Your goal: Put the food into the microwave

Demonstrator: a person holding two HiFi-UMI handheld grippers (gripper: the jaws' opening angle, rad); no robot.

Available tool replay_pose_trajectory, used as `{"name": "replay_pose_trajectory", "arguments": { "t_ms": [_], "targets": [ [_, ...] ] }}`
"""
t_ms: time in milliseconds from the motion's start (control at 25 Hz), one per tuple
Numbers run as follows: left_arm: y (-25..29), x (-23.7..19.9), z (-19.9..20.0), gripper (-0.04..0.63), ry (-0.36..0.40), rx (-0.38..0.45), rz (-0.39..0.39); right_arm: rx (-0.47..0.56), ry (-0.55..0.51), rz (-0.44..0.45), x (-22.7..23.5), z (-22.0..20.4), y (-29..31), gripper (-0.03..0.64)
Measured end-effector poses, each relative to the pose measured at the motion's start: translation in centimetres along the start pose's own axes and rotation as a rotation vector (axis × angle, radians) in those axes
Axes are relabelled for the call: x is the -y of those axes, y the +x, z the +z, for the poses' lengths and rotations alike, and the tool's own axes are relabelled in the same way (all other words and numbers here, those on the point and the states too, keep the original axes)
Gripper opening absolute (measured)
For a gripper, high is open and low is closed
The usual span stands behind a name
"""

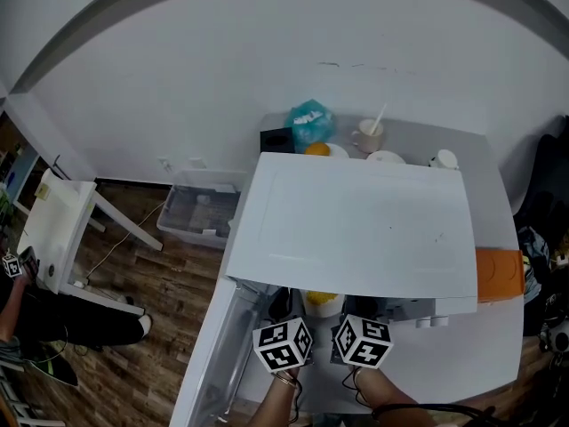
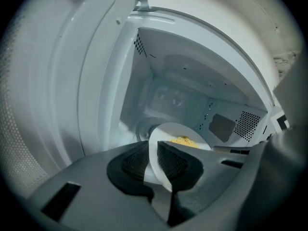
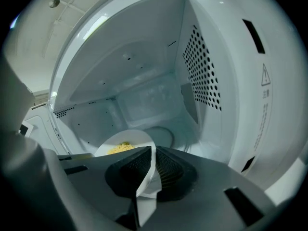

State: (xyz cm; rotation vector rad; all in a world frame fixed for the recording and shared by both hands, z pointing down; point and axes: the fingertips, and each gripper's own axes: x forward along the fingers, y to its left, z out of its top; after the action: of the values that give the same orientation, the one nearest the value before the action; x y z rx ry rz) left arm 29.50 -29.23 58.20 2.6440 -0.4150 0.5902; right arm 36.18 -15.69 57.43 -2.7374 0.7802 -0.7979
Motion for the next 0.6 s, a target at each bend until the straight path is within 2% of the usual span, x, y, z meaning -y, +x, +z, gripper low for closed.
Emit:
{"name": "replay_pose_trajectory", "arguments": {
  "t_ms": [600],
  "targets": [
    [2.5, 0.2, 0.9, 0.055, 0.028, 0.022, -0.014, 0.043, -0.042, -0.046, 0.3, 1.0, 1.8, 0.035]
  ]
}}
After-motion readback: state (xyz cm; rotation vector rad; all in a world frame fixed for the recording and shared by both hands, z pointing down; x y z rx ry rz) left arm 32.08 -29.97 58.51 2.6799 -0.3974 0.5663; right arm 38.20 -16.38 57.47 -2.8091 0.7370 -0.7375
